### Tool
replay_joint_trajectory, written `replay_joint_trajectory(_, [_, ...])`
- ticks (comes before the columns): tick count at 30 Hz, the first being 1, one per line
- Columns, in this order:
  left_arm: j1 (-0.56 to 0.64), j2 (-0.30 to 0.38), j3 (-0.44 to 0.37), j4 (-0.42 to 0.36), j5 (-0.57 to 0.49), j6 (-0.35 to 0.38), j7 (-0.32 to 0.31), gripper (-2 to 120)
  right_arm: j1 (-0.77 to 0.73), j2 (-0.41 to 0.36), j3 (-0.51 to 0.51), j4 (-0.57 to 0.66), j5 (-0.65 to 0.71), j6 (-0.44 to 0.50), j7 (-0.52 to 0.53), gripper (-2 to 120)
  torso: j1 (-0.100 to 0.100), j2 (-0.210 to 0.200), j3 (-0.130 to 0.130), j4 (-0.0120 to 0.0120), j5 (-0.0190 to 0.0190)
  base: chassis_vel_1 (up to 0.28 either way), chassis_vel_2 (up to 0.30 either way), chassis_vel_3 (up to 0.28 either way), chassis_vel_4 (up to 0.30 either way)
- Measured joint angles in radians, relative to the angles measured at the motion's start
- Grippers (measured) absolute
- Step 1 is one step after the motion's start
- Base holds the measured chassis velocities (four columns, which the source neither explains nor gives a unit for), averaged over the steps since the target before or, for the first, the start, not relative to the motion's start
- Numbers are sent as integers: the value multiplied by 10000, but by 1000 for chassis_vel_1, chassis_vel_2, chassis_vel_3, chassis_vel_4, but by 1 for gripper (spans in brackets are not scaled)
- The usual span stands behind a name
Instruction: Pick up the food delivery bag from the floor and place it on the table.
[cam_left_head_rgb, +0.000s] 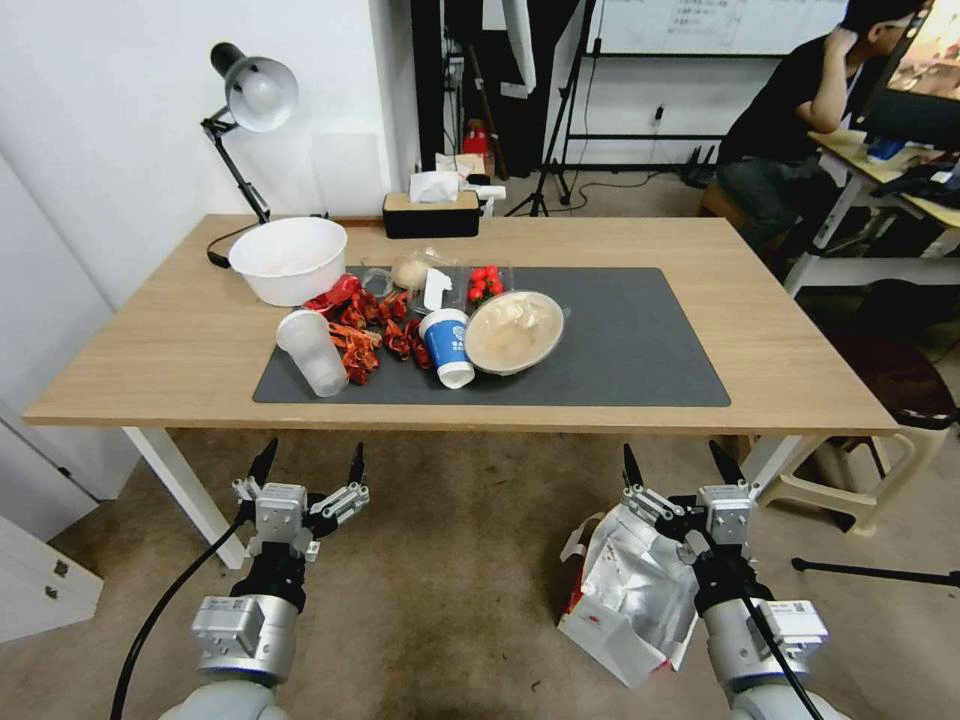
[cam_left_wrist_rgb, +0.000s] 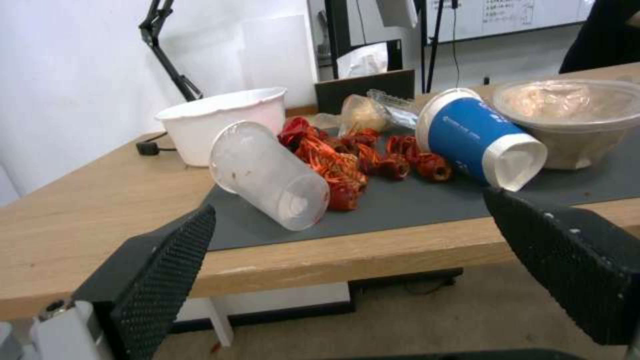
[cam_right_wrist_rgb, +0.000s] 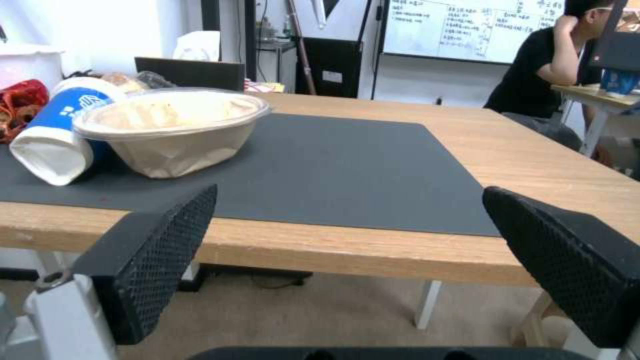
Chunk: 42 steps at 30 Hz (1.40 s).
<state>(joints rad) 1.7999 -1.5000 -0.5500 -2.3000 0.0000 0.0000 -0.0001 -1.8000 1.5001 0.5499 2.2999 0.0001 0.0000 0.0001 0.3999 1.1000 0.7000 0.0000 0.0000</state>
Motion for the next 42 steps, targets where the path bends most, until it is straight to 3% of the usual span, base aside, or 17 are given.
replay_joint_trajectory(11, [2,36,27,-51,-125,85,-86,100,-43,6,0,79,0,-140,-9,100,0,0,0,1,1,0,0,0,0])
replay_joint_trajectory(16, [39,384,288,-530,-1204,983,-909,100,-456,112,11,780,-17,-1317,-223,100,0,0,0,0,0,0,0,0,0])
replay_joint_trajectory(18, [75,692,526,-946,-2148,1777,-1629,100,-836,212,35,1427,-42,-2405,-433,100,0,0,0,-1,-1,0,0,0,0])
replay_joint_trajectory(20, [82,760,579,-1037,-2358,1951,-1786,100,-875,219,80,1533,-7,-2507,-473,100,0,0,0,-3,-1,0,0,0,0])
replay_joint_trajectory(22, [117,1092,830,-1484,-3386,2810,-2565,100,-876,206,265,1787,142,-2550,-521,100,0,0,0,0,0,0,0,0,0])
replay_joint_trajectory(26, [143,1314,1007,-1795,-4086,3399,-3100,100,-869,201,290,1813,157,-2508,-513,100,1,0,0,0,1,0,0,0,0])
replay_joint_trajectory(33, [167,1343,1030,-1826,-4204,3422,-3166,100,-844,224,278,1813,99,-2411,-488,100,0,0,0,0,0,0,0,0,0])
replay_joint_trajectory(35, [221,1344,1030,-1818,-4245,3166,-3137,100,-844,229,275,1813,77,-2391,-486,100,0,0,0,-1,-1,0,0,0,0])
replay_joint_trajectory(38, [480,1320,984,-1654,-4354,2002,-2895,100,-846,241,256,1809,45,-2354,-480,100,-8,-21,-11,1,0,0,0,0,0])
replay_joint_trajectory(42, [581,1290,981,-1707,-4410,1926,-2953,100,-848,258,227,1787,-7,-2336,-479,100,-78,-168,-90,0,0,0,0,0,0])
